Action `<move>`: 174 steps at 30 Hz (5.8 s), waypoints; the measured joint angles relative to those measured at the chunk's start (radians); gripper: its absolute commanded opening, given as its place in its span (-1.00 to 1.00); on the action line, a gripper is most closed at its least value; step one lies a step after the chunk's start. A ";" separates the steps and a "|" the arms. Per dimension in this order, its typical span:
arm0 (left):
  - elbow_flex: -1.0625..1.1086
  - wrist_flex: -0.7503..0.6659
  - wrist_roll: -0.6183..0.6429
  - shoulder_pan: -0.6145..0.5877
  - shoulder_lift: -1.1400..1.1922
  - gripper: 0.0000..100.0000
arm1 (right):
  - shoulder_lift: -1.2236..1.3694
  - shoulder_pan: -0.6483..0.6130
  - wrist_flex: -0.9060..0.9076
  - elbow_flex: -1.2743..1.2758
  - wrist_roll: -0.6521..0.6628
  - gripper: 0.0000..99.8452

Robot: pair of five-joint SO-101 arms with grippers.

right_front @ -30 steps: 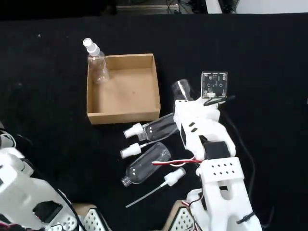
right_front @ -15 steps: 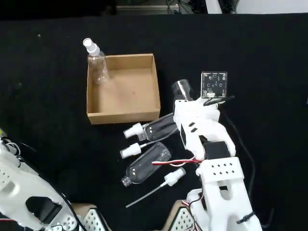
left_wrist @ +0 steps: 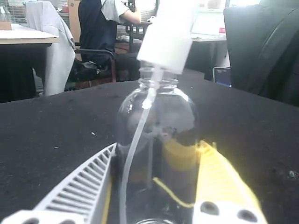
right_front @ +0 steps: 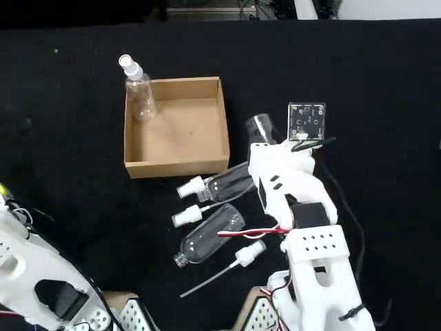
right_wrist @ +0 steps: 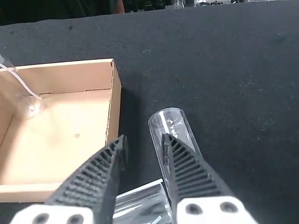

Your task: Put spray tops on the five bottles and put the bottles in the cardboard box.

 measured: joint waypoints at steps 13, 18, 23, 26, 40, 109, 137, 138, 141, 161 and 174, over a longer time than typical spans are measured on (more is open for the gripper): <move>0.000 0.000 0.002 0.005 0.002 -0.26 | 0.000 0.000 0.000 0.000 0.000 -0.81; 0.000 0.000 0.002 0.005 0.002 -0.26 | 0.000 0.000 0.000 0.000 0.000 -0.81; 0.000 0.000 0.002 0.003 0.002 -0.26 | 0.000 0.000 0.000 0.000 0.000 -0.81; 0.003 0.000 0.002 -0.008 -0.037 -0.26 | 0.000 0.000 0.000 0.000 0.000 -0.81; 0.118 0.153 0.021 -0.006 -0.358 -0.26 | 0.000 0.000 0.000 0.000 0.000 -0.81; 0.098 0.540 -0.029 0.014 -0.516 -0.27 | 0.000 0.000 0.000 0.000 0.000 -0.81; 0.112 0.626 -0.015 0.083 -0.672 -0.94 | 0.000 0.000 0.000 0.000 0.000 -0.81; 0.112 0.672 -0.012 0.100 -0.723 -0.94 | 0.000 0.000 0.000 0.000 0.000 -0.81; 0.114 0.887 -0.002 0.169 -0.921 -0.94 | 0.000 0.000 0.000 0.000 0.000 -0.81; 0.150 1.481 0.097 0.916 -1.628 -0.94 | 0.000 0.000 0.000 0.000 0.000 -0.81; 0.141 0.954 -0.048 1.049 -1.111 -0.94 | 0.000 0.000 0.000 0.000 0.000 -0.81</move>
